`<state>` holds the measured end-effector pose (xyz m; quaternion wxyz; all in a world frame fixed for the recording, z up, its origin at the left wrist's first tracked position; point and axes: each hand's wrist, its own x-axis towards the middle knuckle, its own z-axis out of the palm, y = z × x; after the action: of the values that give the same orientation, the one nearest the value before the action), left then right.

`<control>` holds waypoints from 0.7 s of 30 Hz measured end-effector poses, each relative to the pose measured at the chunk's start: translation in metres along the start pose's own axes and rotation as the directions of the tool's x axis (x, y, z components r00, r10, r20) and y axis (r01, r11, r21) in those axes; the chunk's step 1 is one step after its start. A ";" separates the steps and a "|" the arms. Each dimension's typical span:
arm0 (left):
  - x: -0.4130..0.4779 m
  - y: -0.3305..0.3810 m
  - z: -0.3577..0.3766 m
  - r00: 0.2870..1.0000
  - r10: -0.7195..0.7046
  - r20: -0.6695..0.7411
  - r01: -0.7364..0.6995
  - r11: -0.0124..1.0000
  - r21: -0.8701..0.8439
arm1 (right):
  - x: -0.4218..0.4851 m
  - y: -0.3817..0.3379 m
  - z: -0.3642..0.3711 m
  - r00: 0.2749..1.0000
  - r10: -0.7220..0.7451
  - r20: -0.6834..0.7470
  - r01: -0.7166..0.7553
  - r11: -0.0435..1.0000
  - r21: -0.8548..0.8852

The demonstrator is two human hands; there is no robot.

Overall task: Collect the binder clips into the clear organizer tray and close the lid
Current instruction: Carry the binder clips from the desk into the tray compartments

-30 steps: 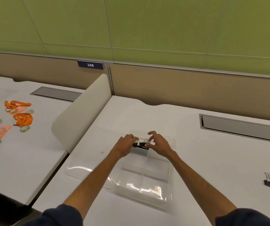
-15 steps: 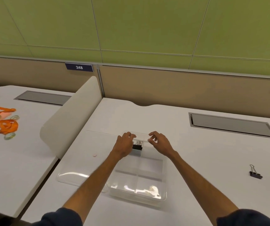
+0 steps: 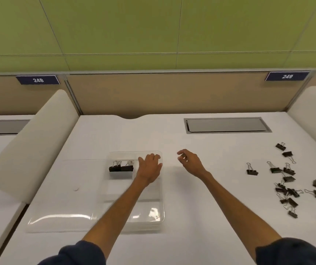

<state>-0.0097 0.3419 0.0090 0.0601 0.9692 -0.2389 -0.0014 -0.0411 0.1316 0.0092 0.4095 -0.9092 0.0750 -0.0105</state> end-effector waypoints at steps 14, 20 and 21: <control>0.044 0.151 0.041 0.945 0.299 0.134 -0.301 0.954 -0.008 | -0.053 0.134 -0.106 0.981 0.178 -0.083 -0.180 0.983 -0.024; 0.048 0.213 0.057 0.919 0.363 0.152 -0.353 0.931 -0.090 | -0.076 0.187 -0.145 0.967 0.223 -0.121 -0.229 0.972 -0.043; 0.051 0.221 0.059 0.918 0.365 0.153 -0.353 0.930 -0.100 | -0.079 0.194 -0.151 0.965 0.223 -0.135 -0.232 0.971 -0.054</control>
<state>-0.0688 0.1169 -0.0223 0.0728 0.9026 -0.4165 -0.0810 -0.1559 -0.0959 -0.0316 0.3705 -0.9056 0.2054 -0.0190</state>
